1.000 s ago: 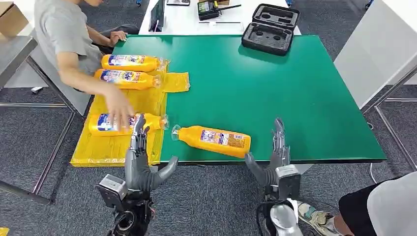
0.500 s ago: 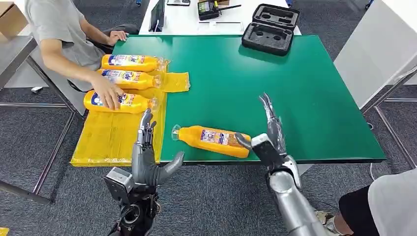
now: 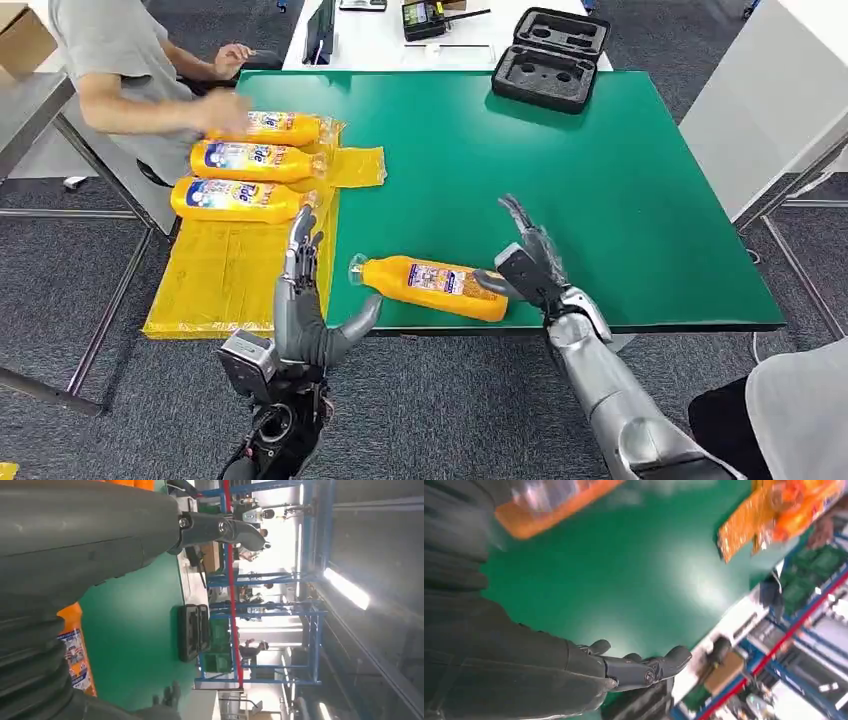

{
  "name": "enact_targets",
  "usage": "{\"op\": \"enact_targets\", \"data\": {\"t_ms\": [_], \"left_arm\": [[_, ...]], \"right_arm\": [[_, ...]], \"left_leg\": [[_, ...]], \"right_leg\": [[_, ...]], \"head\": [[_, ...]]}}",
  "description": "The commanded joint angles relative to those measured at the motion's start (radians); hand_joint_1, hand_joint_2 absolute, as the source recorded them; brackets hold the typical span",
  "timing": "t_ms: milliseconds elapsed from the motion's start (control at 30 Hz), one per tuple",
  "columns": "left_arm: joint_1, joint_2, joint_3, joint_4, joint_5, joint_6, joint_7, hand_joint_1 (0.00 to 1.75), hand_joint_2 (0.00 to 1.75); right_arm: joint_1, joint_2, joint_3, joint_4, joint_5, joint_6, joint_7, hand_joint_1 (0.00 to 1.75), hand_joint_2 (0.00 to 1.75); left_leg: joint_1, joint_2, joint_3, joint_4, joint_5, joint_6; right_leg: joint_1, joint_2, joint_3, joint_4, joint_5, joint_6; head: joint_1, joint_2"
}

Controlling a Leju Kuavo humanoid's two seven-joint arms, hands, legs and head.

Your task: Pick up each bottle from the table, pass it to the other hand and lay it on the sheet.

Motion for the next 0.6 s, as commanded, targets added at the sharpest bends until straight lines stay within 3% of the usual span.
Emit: {"op": "enact_targets", "data": {"t_ms": [33,600], "left_arm": [[-0.052,0.029,-0.046,0.046,-0.016,0.03,0.004,0.0,1.75],[-0.084,0.033,-0.057,0.052,0.006,0.045,0.004,0.0,1.75]], "right_arm": [[-0.112,0.048,0.052,0.197,-0.004,0.071,-0.036,0.0,1.75],[-0.205,0.097,0.16,0.246,0.048,0.142,-0.04,0.0,1.75]], "left_leg": [[0.001,0.002,0.006,0.0,-0.003,-0.002],[0.001,0.001,0.004,0.0,-0.002,-0.002]], "right_leg": [[0.001,0.002,0.006,0.0,-0.002,-0.002],[0.001,0.001,0.004,0.0,-0.002,-0.002]], "head": [[0.0,0.0],[0.0,0.0]]}}
